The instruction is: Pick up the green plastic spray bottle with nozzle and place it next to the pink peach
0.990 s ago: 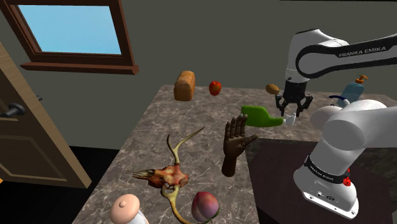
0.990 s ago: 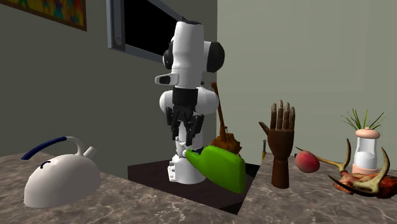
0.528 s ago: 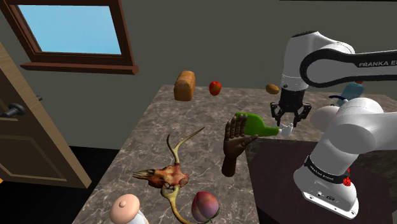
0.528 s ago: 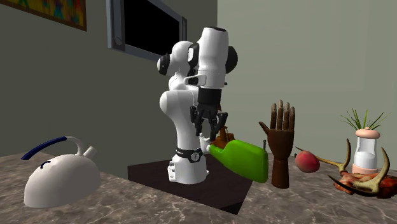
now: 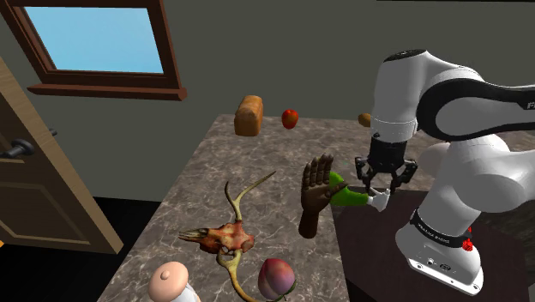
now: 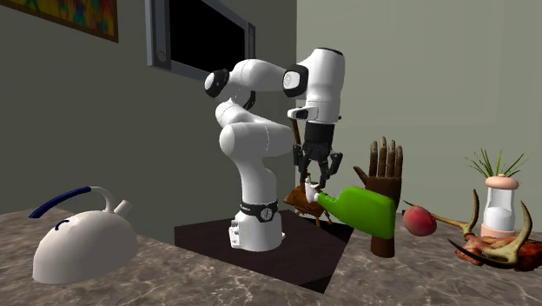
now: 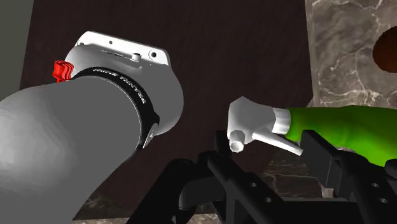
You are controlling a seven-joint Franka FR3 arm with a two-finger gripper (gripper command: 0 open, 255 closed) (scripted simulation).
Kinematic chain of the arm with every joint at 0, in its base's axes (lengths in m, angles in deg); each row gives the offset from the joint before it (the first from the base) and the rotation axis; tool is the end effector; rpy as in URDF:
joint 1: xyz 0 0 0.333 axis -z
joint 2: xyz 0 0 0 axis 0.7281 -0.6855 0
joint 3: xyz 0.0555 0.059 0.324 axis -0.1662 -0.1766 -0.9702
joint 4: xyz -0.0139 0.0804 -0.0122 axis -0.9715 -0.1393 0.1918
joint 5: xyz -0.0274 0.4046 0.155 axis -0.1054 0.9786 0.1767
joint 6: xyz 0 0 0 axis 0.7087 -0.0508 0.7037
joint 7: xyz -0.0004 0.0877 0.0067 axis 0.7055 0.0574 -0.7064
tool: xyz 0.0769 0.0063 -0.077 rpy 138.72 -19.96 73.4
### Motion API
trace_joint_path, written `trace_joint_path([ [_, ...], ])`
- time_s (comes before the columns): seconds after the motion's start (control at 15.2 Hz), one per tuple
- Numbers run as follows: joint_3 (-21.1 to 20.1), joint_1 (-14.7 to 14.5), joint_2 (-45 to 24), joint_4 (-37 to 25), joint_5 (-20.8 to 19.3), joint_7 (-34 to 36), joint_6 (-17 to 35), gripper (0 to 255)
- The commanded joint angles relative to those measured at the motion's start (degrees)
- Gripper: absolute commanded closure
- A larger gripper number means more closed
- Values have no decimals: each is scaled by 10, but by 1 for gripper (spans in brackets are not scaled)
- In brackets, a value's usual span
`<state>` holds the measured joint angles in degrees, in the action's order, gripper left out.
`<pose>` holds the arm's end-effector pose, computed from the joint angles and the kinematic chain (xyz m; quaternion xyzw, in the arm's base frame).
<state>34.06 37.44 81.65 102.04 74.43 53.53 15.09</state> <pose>0.2072 0.1054 0.3720 0.8427 -0.5329 -0.0560 0.0528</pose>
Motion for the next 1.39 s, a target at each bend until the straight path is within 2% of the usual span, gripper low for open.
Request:
trace_joint_path([
  [0.0,-29,-24,-15,-14,34,33,3,255],
  [0.26,-97,-61,-66,-50,99,95,28,255],
  [0.53,-163,-77,-129,-97,149,149,57,255],
  [0.79,-227,-74,-195,-154,183,199,87,255],
  [1.12,-310,-46,-281,-235,199,262,123,255],
  [1.32,-328,-40,-296,-233,205,266,144,255],
])
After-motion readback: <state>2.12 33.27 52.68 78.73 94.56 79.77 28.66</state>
